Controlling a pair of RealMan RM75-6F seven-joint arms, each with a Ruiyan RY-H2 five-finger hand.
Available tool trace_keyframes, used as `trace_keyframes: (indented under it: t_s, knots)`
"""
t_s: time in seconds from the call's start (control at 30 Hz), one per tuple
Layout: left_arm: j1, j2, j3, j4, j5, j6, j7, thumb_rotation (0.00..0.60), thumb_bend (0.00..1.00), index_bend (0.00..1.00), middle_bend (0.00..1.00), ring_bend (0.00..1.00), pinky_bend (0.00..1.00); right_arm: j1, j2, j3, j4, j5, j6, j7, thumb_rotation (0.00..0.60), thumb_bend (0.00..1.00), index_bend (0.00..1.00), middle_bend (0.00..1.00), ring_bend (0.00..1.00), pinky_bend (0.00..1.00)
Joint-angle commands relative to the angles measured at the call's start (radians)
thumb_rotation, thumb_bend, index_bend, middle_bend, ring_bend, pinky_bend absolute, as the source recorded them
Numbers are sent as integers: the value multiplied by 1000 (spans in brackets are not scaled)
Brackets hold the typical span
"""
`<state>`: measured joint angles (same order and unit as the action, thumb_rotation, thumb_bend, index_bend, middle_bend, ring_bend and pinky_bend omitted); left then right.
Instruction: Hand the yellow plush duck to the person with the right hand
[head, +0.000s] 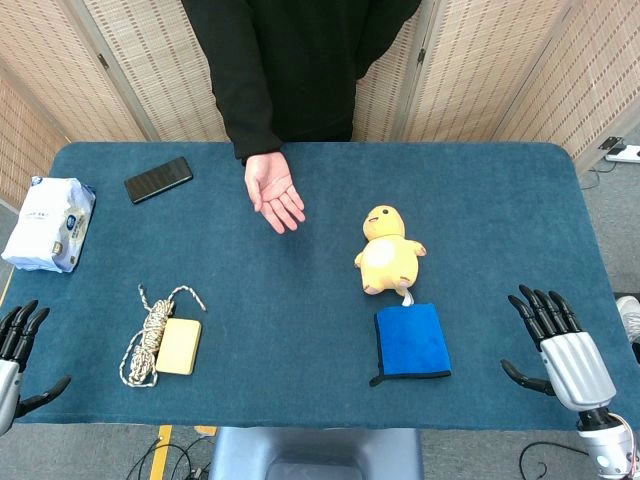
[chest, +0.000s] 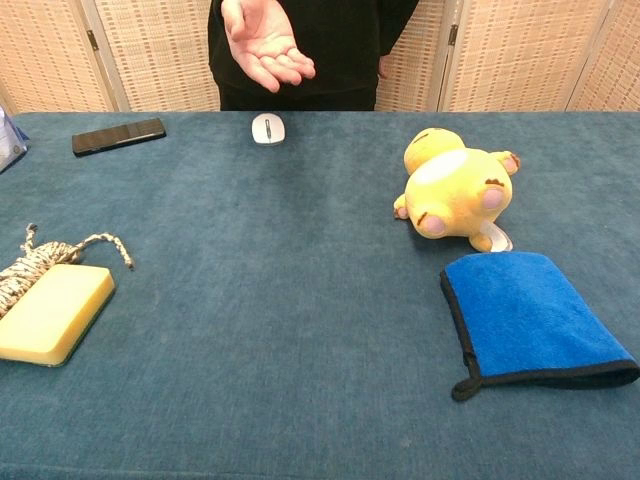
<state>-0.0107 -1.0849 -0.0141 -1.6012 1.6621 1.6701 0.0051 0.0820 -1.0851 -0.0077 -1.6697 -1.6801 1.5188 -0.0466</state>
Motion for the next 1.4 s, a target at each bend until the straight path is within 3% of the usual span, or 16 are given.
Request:
trace_keyframes:
  t_s: [0.03, 0.3, 0.53, 0.7, 0.87, 1.13, 1.27, 1.33, 1.4]
  knots:
    - [-6, -2, 1, 0, -4, -15, 9, 600, 201, 3, 72, 74, 156, -3, 2, 1, 0, 0, 8, 5, 600, 179, 0, 0, 0, 0]
    - [-7, -2, 0, -9, 9, -5, 3, 600, 201, 3, 73, 74, 156, 29, 1, 22, 17, 10, -22, 72, 600, 179, 0, 0, 0, 0]
    - [-16, 0, 4, -9, 16, -18, -3, 600, 201, 3, 72, 74, 156, 195, -8, 116, -15, 103, -230, 144, 600, 179, 0, 0, 0, 0]
    - [-4, 9, 5, -11, 29, 15, -30, 600, 202, 3, 72, 74, 156, 333, -110, 189, 19, 230, -410, 106, 600, 179, 0, 0, 0, 0]
    - [6, 25, 11, -6, 40, 38, -87, 600, 201, 3, 73, 74, 156, 444, -247, 232, 130, 372, -562, 78, 600, 179, 0, 0, 0, 0]
    - [13, 48, 18, 15, 59, 68, -177, 600, 202, 3, 72, 74, 156, 542, -441, 250, 354, 465, -630, 16, 600, 181, 0, 0, 0, 0]
    - [11, 55, 19, 22, 61, 69, -203, 600, 202, 3, 72, 74, 156, 567, -498, 243, 437, 500, -663, -7, 600, 242, 0, 4, 4, 10]
    - [14, 57, 18, 23, 57, 72, -209, 600, 202, 3, 72, 74, 156, 570, -524, 241, 474, 494, -641, -17, 600, 331, 0, 84, 91, 151]
    - [18, 59, 18, 23, 57, 80, -214, 600, 202, 3, 72, 74, 156, 570, -541, 237, 499, 487, -624, -17, 600, 443, 43, 277, 305, 457]
